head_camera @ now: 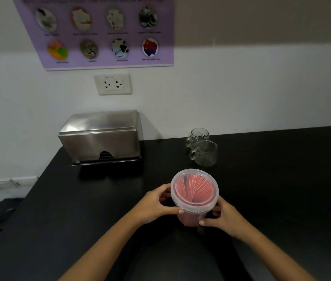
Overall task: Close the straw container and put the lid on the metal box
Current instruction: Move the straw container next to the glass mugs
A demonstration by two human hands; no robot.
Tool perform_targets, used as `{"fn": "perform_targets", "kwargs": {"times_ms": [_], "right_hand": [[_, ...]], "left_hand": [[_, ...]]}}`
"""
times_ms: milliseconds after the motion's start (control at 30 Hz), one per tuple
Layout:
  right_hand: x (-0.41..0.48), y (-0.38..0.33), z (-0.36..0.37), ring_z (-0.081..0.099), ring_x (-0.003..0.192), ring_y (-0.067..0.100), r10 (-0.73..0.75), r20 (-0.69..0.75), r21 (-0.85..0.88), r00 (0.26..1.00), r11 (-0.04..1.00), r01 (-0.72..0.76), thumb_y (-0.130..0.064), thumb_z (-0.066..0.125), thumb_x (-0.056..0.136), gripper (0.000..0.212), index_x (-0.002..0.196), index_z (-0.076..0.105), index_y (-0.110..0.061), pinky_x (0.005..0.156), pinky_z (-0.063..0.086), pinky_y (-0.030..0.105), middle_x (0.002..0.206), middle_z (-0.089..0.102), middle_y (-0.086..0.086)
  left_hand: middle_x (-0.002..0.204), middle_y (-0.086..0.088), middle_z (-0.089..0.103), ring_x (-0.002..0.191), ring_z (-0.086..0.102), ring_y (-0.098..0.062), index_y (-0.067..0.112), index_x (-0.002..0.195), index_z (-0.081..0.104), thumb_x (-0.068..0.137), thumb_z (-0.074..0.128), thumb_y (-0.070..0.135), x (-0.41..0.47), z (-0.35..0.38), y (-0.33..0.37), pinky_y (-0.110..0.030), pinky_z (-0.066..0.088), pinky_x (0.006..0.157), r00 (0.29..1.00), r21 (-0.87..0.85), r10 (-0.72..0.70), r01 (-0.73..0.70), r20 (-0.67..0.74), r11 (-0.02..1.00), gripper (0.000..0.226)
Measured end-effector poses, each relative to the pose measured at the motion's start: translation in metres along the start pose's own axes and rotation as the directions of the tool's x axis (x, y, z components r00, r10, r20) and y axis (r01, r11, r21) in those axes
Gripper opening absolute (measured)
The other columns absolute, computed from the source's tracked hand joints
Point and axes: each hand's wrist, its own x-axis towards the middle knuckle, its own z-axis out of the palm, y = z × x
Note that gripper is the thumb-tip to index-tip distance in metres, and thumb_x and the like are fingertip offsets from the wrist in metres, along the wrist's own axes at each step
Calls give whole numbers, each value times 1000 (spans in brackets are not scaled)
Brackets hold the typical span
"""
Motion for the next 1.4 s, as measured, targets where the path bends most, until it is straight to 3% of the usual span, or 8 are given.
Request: {"fn": "perform_targets", "kwargs": {"times_ms": [167, 367, 533, 733, 1067, 1133, 1300, 1400], "right_hand": [[16, -7, 10, 48, 119, 15, -11, -17, 18, 1000, 1000, 11, -19, 82, 57, 91, 132, 31, -28, 96, 42, 27, 131, 48, -2], [50, -22, 22, 43, 126, 20, -32, -16, 32, 999, 999, 33, -12, 77, 65, 86, 136, 28, -22, 105, 39, 38, 138, 44, 5], [80, -30, 24, 47, 121, 18, -34, -35, 34, 999, 999, 36, -10, 75, 67, 79, 132, 33, -23, 97, 42, 30, 134, 47, 5], [109, -34, 25, 52, 110, 16, -46, -107, 49, 993, 997, 51, -9, 74, 68, 73, 130, 36, -17, 93, 44, 29, 124, 54, 8], [158, -43, 25, 51, 102, 10, -60, -139, 103, 989, 992, 74, -9, 74, 69, 70, 128, 37, -16, 82, 42, 19, 116, 53, 0], [169, -45, 23, 51, 106, 13, -56, -139, 119, 989, 990, 72, -7, 74, 69, 72, 130, 36, -16, 87, 43, 24, 118, 53, 1], [188, -48, 18, 52, 114, 18, -116, -155, 83, 981, 988, 130, -4, 70, 72, 69, 130, 34, -11, 92, 40, 25, 127, 53, 10], [198, -49, 18, 50, 119, 21, -153, -170, 55, 974, 985, 164, -6, 69, 74, 69, 132, 33, -10, 95, 38, 26, 129, 53, 10]], "left_hand": [[116, 17, 57, 113, 52, -1, 53, 106, 45, 63, 79, 38, 8, -12, -8, -22, 41, 96, 998, 26, 9, -8, -59, 1000, 57], [111, 17, 57, 104, 54, 4, 49, 104, 45, 65, 78, 32, 27, -40, -13, -9, 45, 79, 995, 25, 7, -4, -101, 1000, 54], [109, 18, 54, 106, 54, -4, 32, 120, 46, 65, 77, 36, 44, -56, -22, -13, 45, 79, 988, -3, -2, 1, -152, 1000, 63], [104, 25, 53, 94, 52, 9, 33, 124, 44, 64, 75, 45, 64, -67, -27, -7, 44, 66, 980, -29, -23, 18, -199, 999, 68], [106, 18, 59, 96, 56, 3, 25, 125, 48, 75, 70, 30, 106, -83, -33, -10, 47, 72, 963, -109, -88, 61, -256, 992, 55], [110, 14, 59, 103, 56, -3, 25, 126, 48, 76, 69, 30, 112, -82, -33, -10, 46, 76, 955, -108, -70, 40, -287, 993, 54], [102, 21, 59, 90, 56, 17, 37, 113, 49, 78, 68, 24, 127, -80, -29, -1, 43, 71, 950, -141, -9, -37, -311, 989, 42], [102, 20, 58, 88, 58, 15, 29, 119, 49, 80, 67, 19, 139, -79, -29, -2, 44, 71, 941, -183, -3, -63, -339, 981, 45]]}}
